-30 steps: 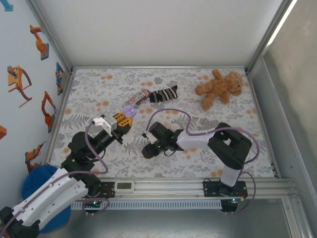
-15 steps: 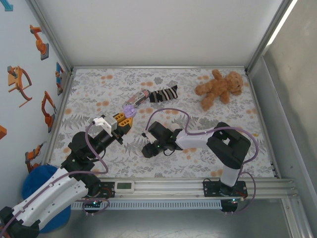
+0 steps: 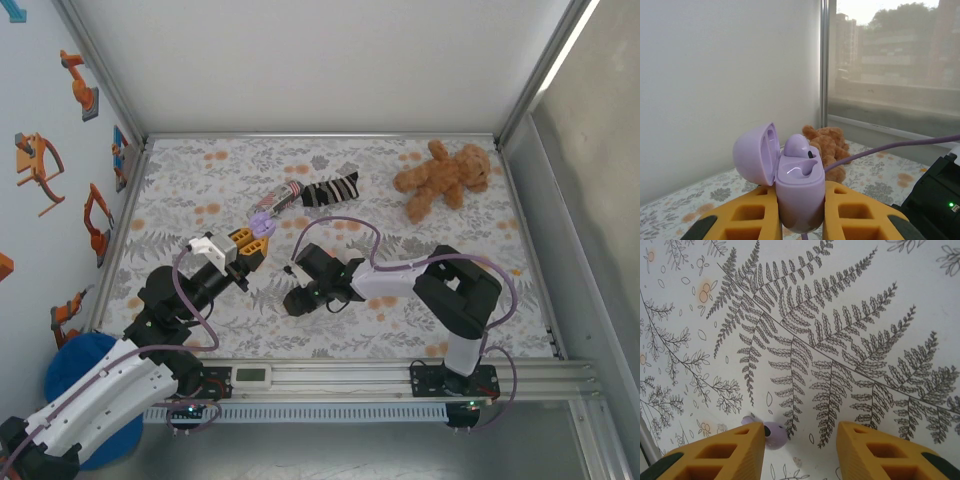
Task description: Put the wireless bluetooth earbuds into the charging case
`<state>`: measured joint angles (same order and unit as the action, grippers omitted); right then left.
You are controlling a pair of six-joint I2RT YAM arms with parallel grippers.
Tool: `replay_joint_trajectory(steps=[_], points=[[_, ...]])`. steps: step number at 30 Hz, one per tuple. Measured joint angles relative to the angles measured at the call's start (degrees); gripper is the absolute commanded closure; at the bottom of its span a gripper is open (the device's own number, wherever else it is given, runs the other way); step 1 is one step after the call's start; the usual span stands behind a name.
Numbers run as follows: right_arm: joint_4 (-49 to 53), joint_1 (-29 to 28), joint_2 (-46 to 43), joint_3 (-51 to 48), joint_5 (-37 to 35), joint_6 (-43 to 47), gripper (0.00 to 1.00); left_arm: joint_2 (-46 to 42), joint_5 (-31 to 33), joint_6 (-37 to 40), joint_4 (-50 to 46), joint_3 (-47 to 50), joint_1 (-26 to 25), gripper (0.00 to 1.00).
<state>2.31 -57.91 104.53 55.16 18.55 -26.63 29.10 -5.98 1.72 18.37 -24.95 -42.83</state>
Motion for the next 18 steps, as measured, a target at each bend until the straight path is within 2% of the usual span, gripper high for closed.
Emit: replay_joint_trajectory(steps=[18], points=[[3.96,-0.37,2.29,4.39,-1.57,-0.59,0.57,-0.72,0.02,0.0,0.0,0.0,0.0,1.0]])
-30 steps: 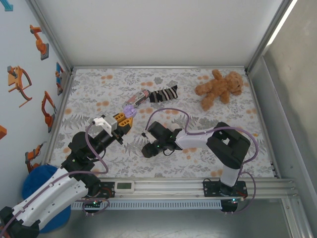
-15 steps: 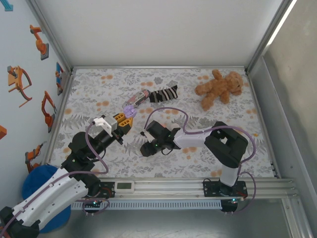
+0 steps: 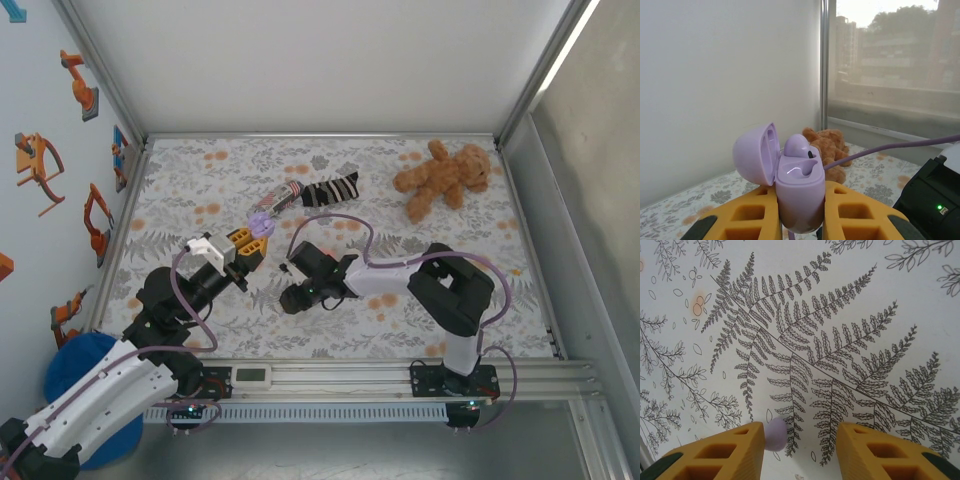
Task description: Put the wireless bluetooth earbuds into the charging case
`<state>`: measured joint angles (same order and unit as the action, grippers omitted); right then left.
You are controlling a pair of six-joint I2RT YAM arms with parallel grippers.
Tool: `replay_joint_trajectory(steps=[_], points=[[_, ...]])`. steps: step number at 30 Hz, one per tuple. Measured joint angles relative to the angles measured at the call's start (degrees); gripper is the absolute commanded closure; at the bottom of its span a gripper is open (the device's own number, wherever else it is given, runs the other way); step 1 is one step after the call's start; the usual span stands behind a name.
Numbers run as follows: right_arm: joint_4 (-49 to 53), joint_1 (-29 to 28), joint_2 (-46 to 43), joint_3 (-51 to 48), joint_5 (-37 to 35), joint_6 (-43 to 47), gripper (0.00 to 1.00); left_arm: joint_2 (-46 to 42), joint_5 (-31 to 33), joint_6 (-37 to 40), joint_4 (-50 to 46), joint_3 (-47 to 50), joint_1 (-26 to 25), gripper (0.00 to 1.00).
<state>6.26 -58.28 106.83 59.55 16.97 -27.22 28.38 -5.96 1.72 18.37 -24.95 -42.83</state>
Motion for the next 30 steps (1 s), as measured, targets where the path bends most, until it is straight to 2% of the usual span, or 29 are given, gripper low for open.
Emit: replay_joint_trajectory(steps=[6,14,24,30], points=[[0.85,-0.09,1.31,2.32,-1.22,0.22,0.55,-0.92,0.04,0.0,-0.02,0.07,0.0,1.0],[0.85,-0.52,1.38,4.11,-5.75,1.33,0.47,-1.66,0.22,0.0,-0.04,0.26,0.0,1.0],[4.17,-6.43,2.6,7.5,-11.96,2.82,0.35,-3.34,0.39,0.0,-0.04,0.39,0.0,1.0],[8.07,-8.55,5.25,10.47,-16.31,4.04,0.34,-3.34,0.39,0.0,-0.04,0.57,0.0,1.0]])
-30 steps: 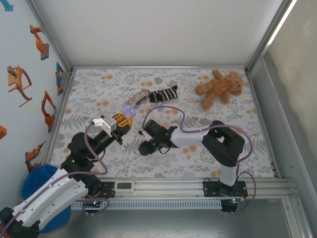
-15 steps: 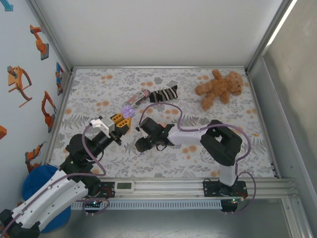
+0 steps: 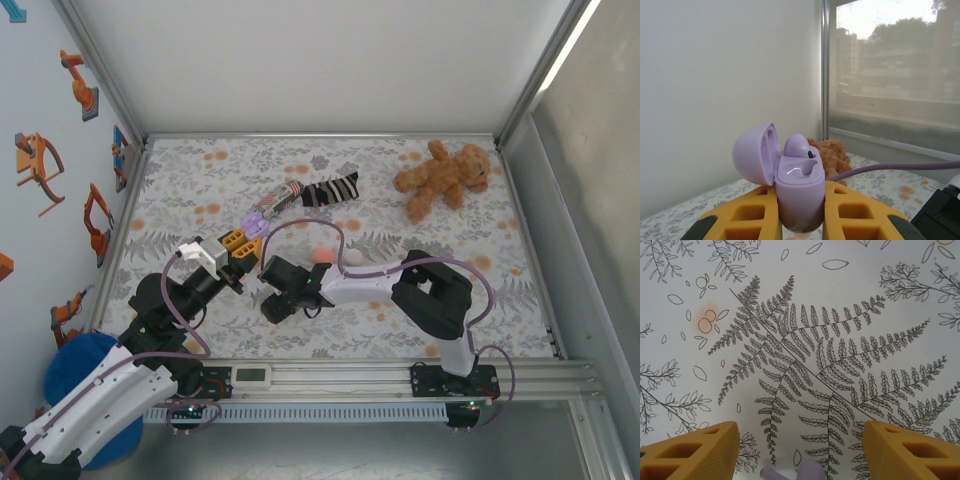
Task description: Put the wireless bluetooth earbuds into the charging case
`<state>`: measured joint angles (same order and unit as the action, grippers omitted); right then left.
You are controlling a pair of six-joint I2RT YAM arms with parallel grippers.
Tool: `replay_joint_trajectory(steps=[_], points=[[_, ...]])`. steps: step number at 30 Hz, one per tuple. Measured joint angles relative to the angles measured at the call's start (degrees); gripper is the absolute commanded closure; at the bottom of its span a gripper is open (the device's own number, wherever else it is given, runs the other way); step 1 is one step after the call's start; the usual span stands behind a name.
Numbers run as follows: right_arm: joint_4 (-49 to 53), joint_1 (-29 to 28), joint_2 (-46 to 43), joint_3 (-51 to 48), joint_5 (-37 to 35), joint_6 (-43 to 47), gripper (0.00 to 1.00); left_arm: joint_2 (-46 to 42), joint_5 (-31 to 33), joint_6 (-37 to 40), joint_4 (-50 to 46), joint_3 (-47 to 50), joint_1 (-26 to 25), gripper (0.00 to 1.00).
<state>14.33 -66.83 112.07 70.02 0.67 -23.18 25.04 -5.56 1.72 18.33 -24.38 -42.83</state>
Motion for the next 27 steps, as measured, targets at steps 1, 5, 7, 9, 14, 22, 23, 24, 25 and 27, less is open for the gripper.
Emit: replay_joint_trajectory(steps=[1,5,7,9,14,22,23,24,25,27], points=[[0.48,-0.2,0.13,0.33,-0.66,0.15,0.34,0.0,0.0,0.0,0.0,0.04,0.0,1.0],[2.45,-0.83,0.31,0.79,-2.97,0.9,0.34,0.46,0.0,0.0,0.02,0.09,0.0,1.0],[3.34,-1.09,0.31,0.9,-3.78,1.22,0.34,0.79,0.0,-0.02,0.02,0.09,0.0,1.0],[4.31,-1.44,0.31,0.98,-4.76,1.66,0.34,1.09,0.0,0.0,0.02,0.09,0.0,1.0],[6.38,-2.1,0.31,1.31,-6.27,2.43,0.34,1.29,0.0,0.0,0.02,0.09,0.0,1.0],[7.56,-2.38,0.31,1.51,-6.8,3.06,0.35,1.27,0.0,0.0,0.02,0.09,0.0,1.0],[7.69,-2.38,0.28,1.51,-6.82,3.06,0.34,1.27,0.0,0.0,0.02,0.09,0.0,1.0],[7.78,-2.38,0.24,1.51,-6.82,3.06,0.35,1.27,0.0,-0.02,0.02,0.09,0.0,1.0],[8.09,-2.38,0.15,1.49,-6.86,3.06,0.35,1.27,0.0,0.0,0.02,0.09,0.0,1.0],[8.85,-2.38,-0.04,1.46,-7.04,3.08,0.35,1.27,0.0,0.0,0.02,0.09,0.0,1.0]])
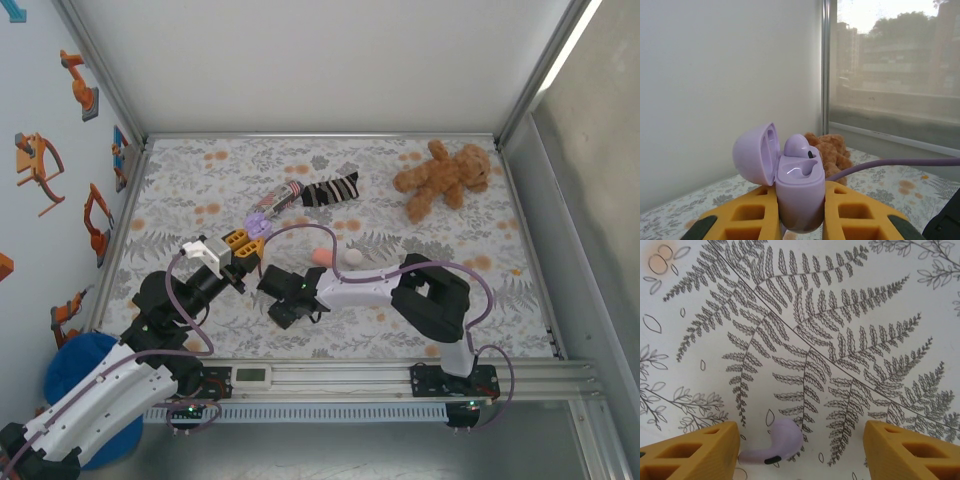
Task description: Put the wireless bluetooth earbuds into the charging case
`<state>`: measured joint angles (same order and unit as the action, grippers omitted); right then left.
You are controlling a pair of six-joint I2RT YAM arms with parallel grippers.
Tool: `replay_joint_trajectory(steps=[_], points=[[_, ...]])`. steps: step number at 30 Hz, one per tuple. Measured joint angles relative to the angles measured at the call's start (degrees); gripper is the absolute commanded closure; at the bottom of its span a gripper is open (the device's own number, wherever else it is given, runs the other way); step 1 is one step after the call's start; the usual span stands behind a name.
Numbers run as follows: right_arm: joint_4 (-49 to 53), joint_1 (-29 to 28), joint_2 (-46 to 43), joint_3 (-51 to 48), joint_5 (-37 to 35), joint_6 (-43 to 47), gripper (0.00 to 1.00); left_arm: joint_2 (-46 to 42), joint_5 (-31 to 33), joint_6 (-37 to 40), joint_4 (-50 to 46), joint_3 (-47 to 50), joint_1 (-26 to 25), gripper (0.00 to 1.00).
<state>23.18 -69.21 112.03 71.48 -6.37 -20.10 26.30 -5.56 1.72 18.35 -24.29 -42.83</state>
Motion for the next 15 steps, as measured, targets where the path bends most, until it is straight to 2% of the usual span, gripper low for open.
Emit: replay_joint_trajectory(steps=[15], points=[[2.95,0.0,-4.15,-1.38,0.44,-0.11,0.35,0.0,0.0,0.0,0.0,0.0,0.0,1.0]])
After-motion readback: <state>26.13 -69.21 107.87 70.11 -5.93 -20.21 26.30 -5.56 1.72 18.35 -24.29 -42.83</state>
